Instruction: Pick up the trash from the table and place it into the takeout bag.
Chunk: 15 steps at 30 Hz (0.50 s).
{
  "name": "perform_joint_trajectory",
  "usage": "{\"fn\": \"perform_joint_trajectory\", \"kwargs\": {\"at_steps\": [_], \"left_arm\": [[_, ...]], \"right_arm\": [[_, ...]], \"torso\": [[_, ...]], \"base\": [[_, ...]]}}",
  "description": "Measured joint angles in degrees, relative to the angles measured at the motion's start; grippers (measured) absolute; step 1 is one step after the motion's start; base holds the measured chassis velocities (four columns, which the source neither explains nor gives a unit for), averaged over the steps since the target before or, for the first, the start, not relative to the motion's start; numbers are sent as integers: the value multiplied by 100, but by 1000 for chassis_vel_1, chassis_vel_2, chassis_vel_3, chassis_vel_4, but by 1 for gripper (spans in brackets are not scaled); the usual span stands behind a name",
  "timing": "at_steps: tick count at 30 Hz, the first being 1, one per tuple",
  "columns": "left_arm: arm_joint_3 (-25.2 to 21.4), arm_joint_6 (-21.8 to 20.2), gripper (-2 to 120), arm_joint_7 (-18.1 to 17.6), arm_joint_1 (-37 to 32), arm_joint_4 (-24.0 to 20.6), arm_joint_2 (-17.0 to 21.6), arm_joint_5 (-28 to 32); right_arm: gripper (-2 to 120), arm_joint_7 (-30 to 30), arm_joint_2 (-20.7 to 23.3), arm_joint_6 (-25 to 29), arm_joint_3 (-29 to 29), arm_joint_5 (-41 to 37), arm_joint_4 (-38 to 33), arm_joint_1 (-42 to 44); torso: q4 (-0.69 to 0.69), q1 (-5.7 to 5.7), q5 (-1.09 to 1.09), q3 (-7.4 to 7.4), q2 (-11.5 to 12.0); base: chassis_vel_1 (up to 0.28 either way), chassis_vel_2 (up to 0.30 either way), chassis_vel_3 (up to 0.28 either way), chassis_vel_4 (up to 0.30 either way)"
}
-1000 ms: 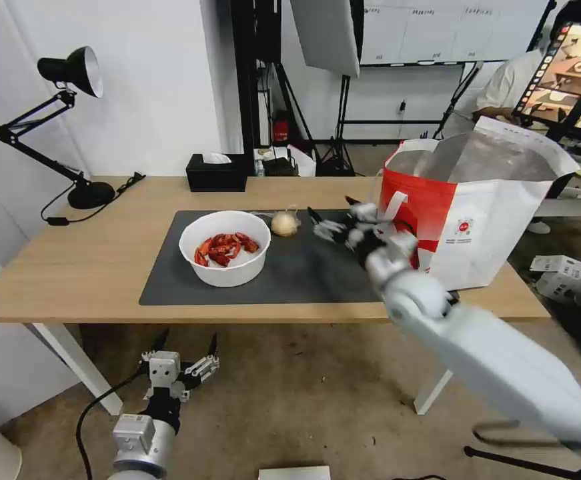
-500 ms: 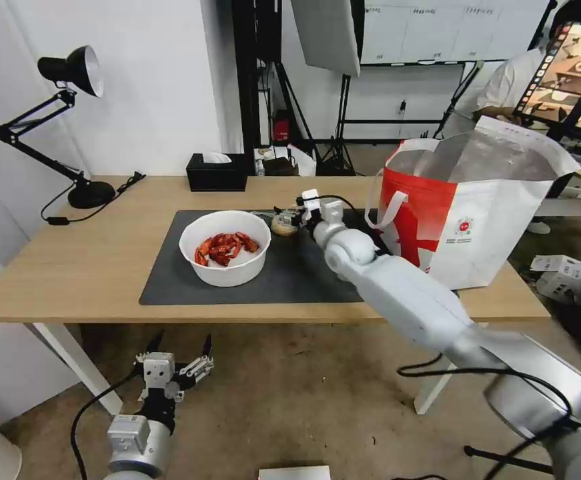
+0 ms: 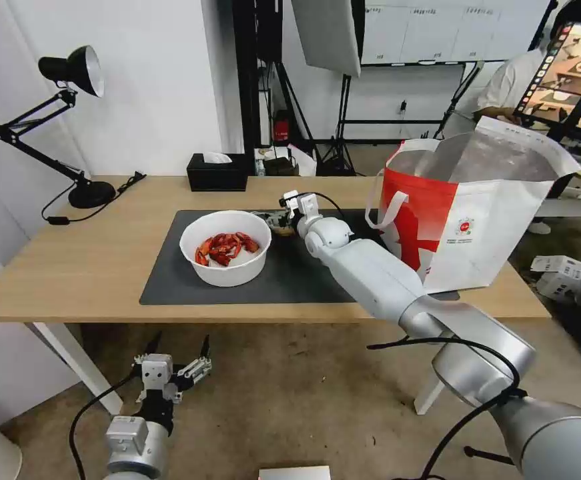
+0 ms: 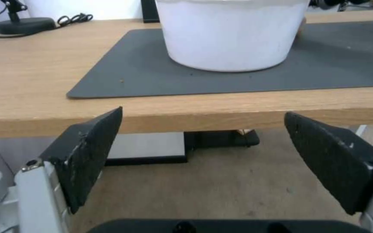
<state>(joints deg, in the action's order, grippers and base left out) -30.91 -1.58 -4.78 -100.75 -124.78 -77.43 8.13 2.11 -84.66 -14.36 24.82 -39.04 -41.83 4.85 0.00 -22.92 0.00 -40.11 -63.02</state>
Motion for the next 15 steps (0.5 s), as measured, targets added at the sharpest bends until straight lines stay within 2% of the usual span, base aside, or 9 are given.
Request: {"fn": "perform_joint_trajectory", "kwargs": {"at_steps": [8, 11, 13, 15], "left_arm": [[2, 20, 100, 1, -16, -2, -1, 16], [1, 39, 100, 1, -24, -2, 11, 17], [1, 41, 100, 1, -24, -2, 13, 17], [4, 41, 100, 1, -16, -2, 18, 18]], "right_arm": [[98, -160, -139, -101, -107, 107, 183, 25], [84, -123, -137, -126, -121, 123, 137, 77], [82, -100, -131, -136, -122, 123, 122, 83], [69, -20, -85, -208, -123, 119, 46, 98]], "torso": [[0, 0, 0, 0, 0], [0, 0, 0, 0, 0], [0, 0, 0, 0, 0], [1, 0, 0, 0, 0]], "base": [[0, 0, 0, 0], [0, 0, 0, 0], [0, 0, 0, 0], [0, 0, 0, 0]]}}
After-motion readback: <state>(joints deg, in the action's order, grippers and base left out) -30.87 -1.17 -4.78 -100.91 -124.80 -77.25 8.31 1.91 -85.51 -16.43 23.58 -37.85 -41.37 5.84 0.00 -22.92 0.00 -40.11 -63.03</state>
